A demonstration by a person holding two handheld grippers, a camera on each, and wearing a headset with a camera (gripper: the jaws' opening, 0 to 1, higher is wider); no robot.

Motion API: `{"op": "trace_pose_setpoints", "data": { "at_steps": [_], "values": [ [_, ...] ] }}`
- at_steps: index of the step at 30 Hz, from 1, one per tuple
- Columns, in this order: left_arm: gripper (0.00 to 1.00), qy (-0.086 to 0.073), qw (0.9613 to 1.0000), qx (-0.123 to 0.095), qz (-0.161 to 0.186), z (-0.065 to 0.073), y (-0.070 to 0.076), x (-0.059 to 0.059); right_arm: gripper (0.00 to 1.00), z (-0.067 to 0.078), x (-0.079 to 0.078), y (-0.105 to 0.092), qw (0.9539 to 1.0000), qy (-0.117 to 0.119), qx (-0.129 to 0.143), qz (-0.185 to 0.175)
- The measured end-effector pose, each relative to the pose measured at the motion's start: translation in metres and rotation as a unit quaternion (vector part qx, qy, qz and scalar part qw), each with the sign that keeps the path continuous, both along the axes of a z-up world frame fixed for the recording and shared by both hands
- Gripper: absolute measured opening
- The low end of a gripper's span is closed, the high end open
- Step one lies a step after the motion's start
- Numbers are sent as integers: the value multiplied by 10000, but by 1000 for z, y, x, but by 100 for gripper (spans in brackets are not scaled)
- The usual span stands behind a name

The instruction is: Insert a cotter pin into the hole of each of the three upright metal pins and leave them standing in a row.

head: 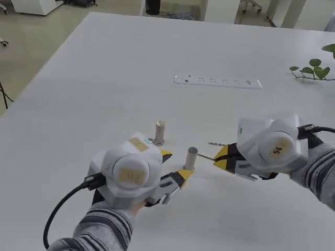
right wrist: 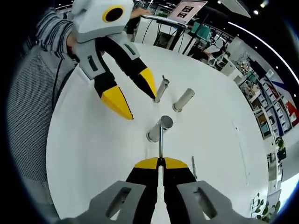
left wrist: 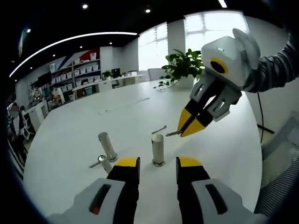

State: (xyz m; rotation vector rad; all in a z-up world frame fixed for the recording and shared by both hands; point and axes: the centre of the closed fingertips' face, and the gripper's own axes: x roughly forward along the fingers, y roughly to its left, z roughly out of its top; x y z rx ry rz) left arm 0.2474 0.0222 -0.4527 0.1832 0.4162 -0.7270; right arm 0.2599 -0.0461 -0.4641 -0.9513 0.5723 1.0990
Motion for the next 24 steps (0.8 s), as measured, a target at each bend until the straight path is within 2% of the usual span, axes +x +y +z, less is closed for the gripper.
{"op": "trace_pose_setpoints", "data": {
  "at_steps": [8, 16, 18, 22, 24],
  "values": [
    [27, 57, 9999, 132, 46, -9, -9, 12, 0, -7, 8, -8, 9999, 1, -142, -9],
    [26, 140, 9994, 291, 135, -21, -17, 23, 0, -9, 10, -7, 9999, 50, -119, -1],
    [25, 196, 9993, 286, 167, -23, -19, 25, 0, -9, 10, -6, 9999, 46, -115, 11],
    [22, 210, 9992, 204, 254, -22, -23, 27, 0, -10, 8, -4, 9999, 57, -122, 54],
    [22, 277, 9990, 168, 302, -25, -24, 28, 0, -10, 8, -3, 9999, 46, -117, 60]
  ]
}}
